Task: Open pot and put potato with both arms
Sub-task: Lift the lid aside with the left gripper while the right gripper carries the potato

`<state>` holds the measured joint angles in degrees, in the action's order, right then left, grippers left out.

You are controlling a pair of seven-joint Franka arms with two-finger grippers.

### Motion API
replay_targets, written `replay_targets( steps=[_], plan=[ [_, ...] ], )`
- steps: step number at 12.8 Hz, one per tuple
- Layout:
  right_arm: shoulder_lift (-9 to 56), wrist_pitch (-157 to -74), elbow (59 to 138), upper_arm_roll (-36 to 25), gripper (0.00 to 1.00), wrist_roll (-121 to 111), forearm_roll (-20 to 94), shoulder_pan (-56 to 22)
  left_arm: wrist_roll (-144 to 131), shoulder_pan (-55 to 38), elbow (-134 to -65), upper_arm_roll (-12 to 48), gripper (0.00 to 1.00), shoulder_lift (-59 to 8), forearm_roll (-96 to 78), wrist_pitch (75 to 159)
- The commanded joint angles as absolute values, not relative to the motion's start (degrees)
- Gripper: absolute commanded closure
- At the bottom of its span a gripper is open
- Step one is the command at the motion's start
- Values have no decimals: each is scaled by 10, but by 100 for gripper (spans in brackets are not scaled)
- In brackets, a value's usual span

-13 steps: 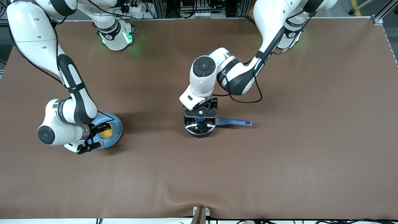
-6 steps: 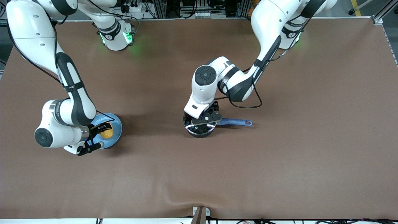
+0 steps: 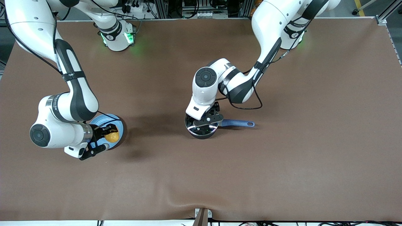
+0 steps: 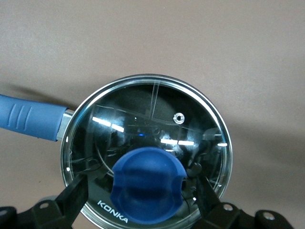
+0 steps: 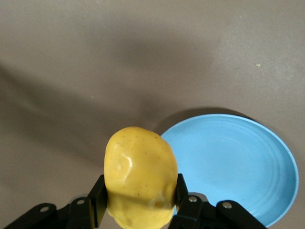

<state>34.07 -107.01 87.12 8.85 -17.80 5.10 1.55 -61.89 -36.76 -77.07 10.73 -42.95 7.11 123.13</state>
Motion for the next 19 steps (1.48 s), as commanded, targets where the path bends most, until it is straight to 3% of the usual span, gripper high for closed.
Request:
replay_targets(
  steps=[1,3,7,10,11,15,19],
  plan=[
    [323,-1063,870,110,91,-138,57,14,-635,-377,-753,99,0,-440,84,1233],
    [313,-1063,870,133,91,-85,57,9,-634,-377,-753,99,6,-441,84,1233],
    [289,-1062,870,155,91,9,55,-21,-625,-377,-753,99,51,-442,83,1233],
    [283,-1064,870,155,91,59,55,-46,-628,-375,-752,101,94,-436,81,1233],
    [283,-1066,868,155,91,77,55,-55,-628,-374,-752,104,100,-432,81,1231],
    [283,-1067,846,155,92,160,55,-98,-628,-353,-753,102,100,-368,79,1202],
    [285,-1090,846,155,92,232,55,-129,-499,-255,-781,106,100,-279,78,1149]
  ],
)
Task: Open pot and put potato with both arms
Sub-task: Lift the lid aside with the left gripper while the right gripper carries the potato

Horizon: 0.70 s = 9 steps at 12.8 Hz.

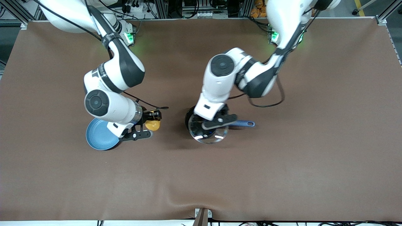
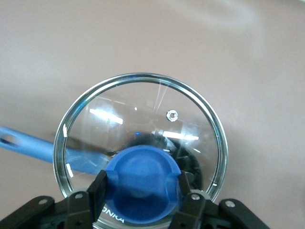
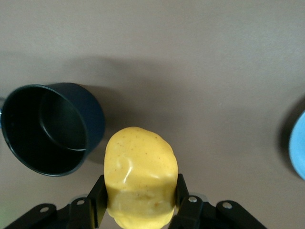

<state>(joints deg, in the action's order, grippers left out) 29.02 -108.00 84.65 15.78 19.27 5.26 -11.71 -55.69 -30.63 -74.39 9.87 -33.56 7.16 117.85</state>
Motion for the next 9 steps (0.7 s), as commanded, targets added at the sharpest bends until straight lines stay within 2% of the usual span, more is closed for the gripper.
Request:
replay_targets(
  steps=[1,4,7,9],
  plan=[
    [285,-1099,846,154,92,260,55,-147,-455,-218,-796,113,100,-259,74,1131],
    [301,-1160,845,151,93,329,44,-209,-241,-88,-894,129,100,-194,51,1112],
    [336,-1229,844,150,93,331,-11,-242,-86,19,-967,140,100,-176,25,1121],
    [364,-1258,833,150,93,331,-33,-267,-21,77,-1032,150,100,-173,21,1182]
  ],
)
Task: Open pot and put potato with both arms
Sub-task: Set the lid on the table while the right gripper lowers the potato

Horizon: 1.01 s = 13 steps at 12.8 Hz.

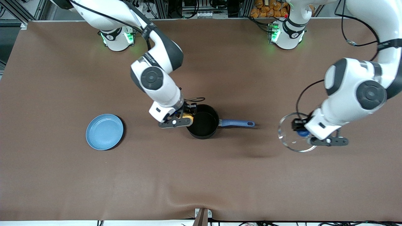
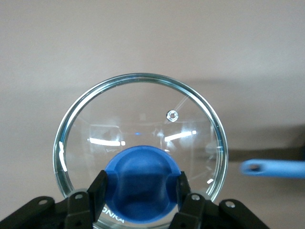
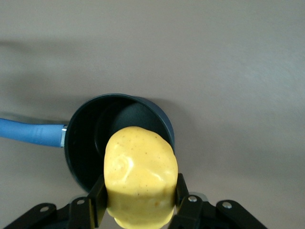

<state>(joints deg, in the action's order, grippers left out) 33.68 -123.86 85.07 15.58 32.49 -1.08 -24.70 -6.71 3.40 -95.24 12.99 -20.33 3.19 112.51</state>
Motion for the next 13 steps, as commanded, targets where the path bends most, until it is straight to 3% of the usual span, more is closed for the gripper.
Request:
replay_targets(
  steps=[1,3,7,11,12,13],
  plan=[
    [373,-1270,833,149,93,331,-36,-275,8,96,-1071,151,100,-175,21,1233],
    [387,-1295,833,149,93,332,-40,-284,28,105,-1143,151,100,-182,21,1345],
    [414,-1305,833,149,93,332,-55,-301,29,105,-1208,151,100,-226,24,1466],
    [440,-1347,833,147,93,361,-57,-304,27,105,-1208,150,100,-244,23,1475],
    [446,-1352,833,146,93,362,-62,-306,27,105,-1208,149,96,-244,23,1475],
    [452,-1358,833,146,93,363,-68,-312,27,106,-1208,149,60,-244,22,1475]
  ],
)
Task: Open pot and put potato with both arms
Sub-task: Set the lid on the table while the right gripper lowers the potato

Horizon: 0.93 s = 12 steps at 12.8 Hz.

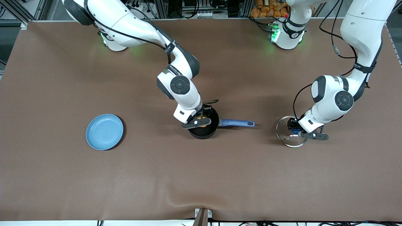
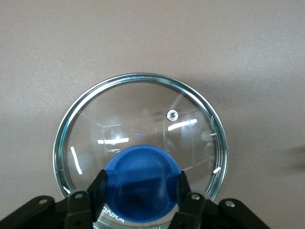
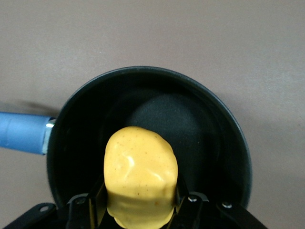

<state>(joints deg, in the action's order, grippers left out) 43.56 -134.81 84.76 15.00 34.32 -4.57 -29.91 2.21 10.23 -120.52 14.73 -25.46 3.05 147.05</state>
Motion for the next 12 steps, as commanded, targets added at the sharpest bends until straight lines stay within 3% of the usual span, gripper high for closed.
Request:
replay_targets(
  steps=[1,5,9,10,12],
  plan=[
    [457,-1364,832,145,93,363,-73,-313,27,107,-1207,149,1,-242,22,1474],
    [474,-1368,826,145,93,365,-80,-316,5,116,-1193,153,0,-178,20,1433],
    [487,-1387,826,145,92,381,-80,-321,-34,114,-1096,163,0,-59,19,1223],
    [487,-1387,826,144,85,381,-81,-323,-49,114,-1049,163,0,-51,19,1158],
    [487,-1387,826,140,58,381,-80,-323,-67,112,-934,165,0,-52,12,1025]
  ],
)
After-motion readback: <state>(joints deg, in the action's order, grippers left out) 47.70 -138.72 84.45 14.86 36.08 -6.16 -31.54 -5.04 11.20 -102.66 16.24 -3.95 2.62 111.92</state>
